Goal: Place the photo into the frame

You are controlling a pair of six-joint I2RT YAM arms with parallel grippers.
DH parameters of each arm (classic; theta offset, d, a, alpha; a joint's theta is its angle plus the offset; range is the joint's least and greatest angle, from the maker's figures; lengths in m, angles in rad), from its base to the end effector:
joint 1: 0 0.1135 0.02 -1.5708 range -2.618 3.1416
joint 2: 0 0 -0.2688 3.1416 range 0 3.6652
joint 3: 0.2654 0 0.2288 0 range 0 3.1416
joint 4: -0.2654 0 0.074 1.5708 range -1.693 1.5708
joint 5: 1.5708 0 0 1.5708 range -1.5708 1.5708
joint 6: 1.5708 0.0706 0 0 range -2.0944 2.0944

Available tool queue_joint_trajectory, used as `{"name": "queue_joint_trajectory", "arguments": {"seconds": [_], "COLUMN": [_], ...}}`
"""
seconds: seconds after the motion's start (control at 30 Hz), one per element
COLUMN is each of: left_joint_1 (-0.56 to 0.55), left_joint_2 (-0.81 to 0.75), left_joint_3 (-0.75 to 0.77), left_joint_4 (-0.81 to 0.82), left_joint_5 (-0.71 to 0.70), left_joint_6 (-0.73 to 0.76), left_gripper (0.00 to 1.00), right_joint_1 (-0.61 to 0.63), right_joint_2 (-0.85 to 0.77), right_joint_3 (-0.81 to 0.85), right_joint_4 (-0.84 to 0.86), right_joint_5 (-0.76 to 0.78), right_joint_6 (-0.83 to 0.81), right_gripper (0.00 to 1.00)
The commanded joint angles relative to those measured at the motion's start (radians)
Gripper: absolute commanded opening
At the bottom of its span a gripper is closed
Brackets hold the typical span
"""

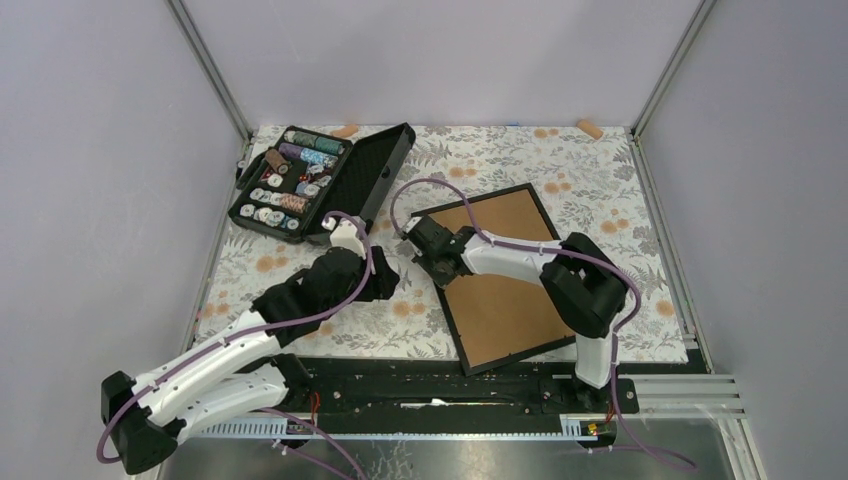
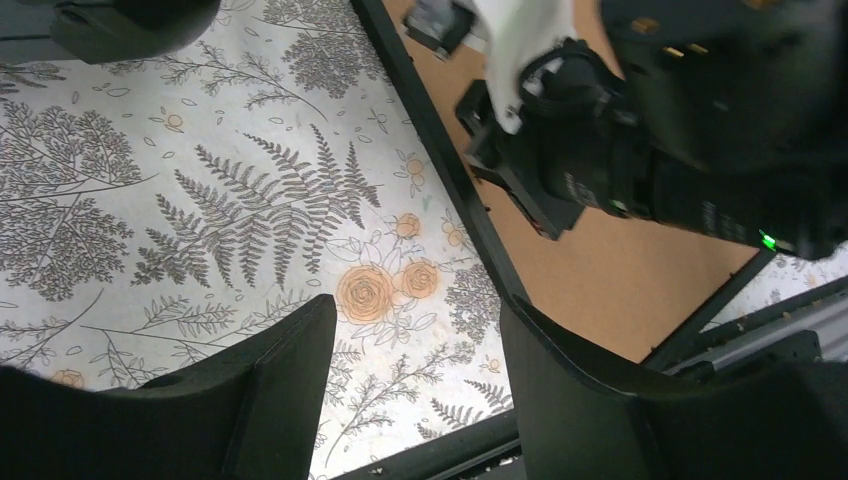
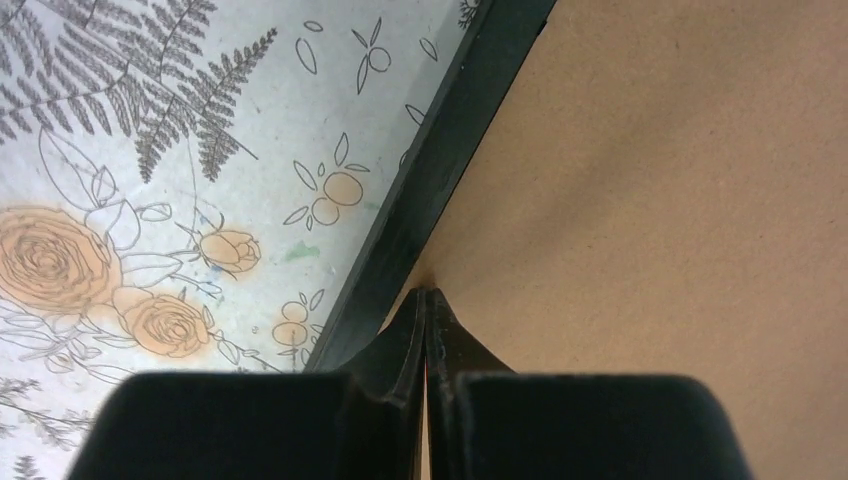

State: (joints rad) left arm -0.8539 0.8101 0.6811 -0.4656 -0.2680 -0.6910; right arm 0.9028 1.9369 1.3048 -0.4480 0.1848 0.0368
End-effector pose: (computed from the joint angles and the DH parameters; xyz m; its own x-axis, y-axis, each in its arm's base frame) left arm 0.1317 -0.1227 0.2597 -0.6551 -0.1838 -0.7329 0.2146 0.8848 -0.4136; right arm 0.2563 0.3039 0.1560 -0.5724 -0.6671 -0.4769 -0.6975 0.7019 -0.1446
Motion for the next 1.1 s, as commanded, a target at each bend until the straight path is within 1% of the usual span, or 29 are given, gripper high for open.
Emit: {"name": "queue_joint_trajectory", "arguments": {"seconds": [0.0, 0.03, 0.07, 0.1, 0.13, 0.17, 0.2, 0.27, 0.33, 0.37, 0.4, 0.47, 0.53, 0.57, 0.63, 0.7, 0.8, 0.87, 0.93, 0.97, 1.0, 1.07], "left_joint_1": [0.021, 0.026, 0.030, 0.033, 0.033, 0.035, 0.035, 0.035, 0.036, 0.035, 0.036, 0.036, 0.036, 0.036, 0.036, 0.036, 0.038, 0.037, 0.037, 0.036, 0.036, 0.038], "left_joint_2": [0.033, 0.048, 0.062, 0.077, 0.081, 0.079, 0.071, 0.044, 0.011, -0.006, -0.015, -0.019, -0.014, -0.011, 0.002, 0.020, 0.032, 0.036, 0.037, 0.038, 0.039, 0.041], "left_joint_3": [0.029, 0.032, 0.037, 0.044, 0.049, 0.052, 0.051, 0.047, 0.042, 0.043, 0.047, 0.062, 0.074, 0.078, 0.087, 0.098, 0.109, 0.118, 0.125, 0.128, 0.131, 0.136], "left_joint_4": [0.043, 0.047, 0.049, 0.050, 0.051, 0.051, 0.051, 0.048, 0.041, 0.037, 0.037, 0.033, 0.043, 0.053, 0.067, 0.073, 0.072, 0.064, 0.058, 0.057, 0.057, 0.058], "left_joint_5": [-0.032, -0.023, -0.015, -0.013, -0.013, -0.018, -0.028, -0.051, -0.081, -0.089, -0.094, -0.090, -0.071, -0.052, -0.001, 0.043, 0.098, 0.124, 0.145, 0.153, 0.161, 0.167], "left_joint_6": [0.030, 0.027, 0.024, 0.018, 0.015, 0.007, 0.004, 0.005, 0.015, 0.025, 0.039, 0.069, 0.089, 0.100, 0.120, 0.137, 0.167, 0.181, 0.191, 0.194, 0.197, 0.199], "left_gripper": [0.66, 0.66, 0.66, 0.65, 0.65, 0.65, 0.65, 0.65, 0.66, 0.66, 0.66, 0.66, 0.67, 0.67, 0.67, 0.68, 0.68, 0.69, 0.69, 0.69, 0.69, 0.70], "right_joint_1": [-0.003, -0.019, -0.041, -0.060, -0.069, -0.067, -0.066, -0.066, -0.096, -0.139, -0.194, -0.299, -0.387, -0.416, -0.474, -0.548, -0.599, -0.613, -0.620, -0.620, -0.622, -0.632], "right_joint_2": [-0.095, -0.111, -0.122, -0.126, -0.128, -0.125, -0.122, -0.126, -0.130, -0.146, -0.184, -0.294, -0.409, -0.461, -0.527, -0.571, -0.660, -0.725, -0.822, -0.850, -0.912, -0.993], "right_joint_3": [-0.144, -0.138, -0.117, -0.083, -0.053, -0.014, 0.016, 0.056, 0.102, 0.091, 0.056, -0.050, -0.150, -0.186, -0.236, -0.264, -0.335, -0.392, -0.465, -0.510, -0.556, -0.643], "right_joint_4": [0.035, 0.035, 0.018, -0.010, -0.037, -0.080, -0.119, -0.187, -0.338, -0.389, -0.403, -0.375, -0.340, -0.335, -0.416, -0.531, -0.657, -0.741, -0.785, -0.787, -0.781, -0.724], "right_joint_5": [0.015, 0.017, 0.005, -0.030, -0.062, -0.071, -0.074, -0.045, 0.008, 0.014, 0.006, 0.005, 0.018, 0.061, 0.184, 0.218, 0.291, 0.306, 0.275, 0.254, 0.241, 0.238], "right_joint_6": [-0.136, -0.105, -0.044, 0.051, 0.127, 0.197, 0.260, 0.387, 0.515, 0.578, 0.625, 0.686, 0.746, 0.792, 0.935, 1.032, 1.173, 1.271, 1.356, 1.388, 1.426, 1.462], "right_gripper": [0.00, 0.00, 0.07, 0.21, 0.33, 0.41, 0.47, 0.62, 0.75, 0.79, 0.83, 0.91, 0.97, 0.99, 1.00, 1.00, 1.00, 1.00, 1.00, 1.00, 1.00, 1.00]}}
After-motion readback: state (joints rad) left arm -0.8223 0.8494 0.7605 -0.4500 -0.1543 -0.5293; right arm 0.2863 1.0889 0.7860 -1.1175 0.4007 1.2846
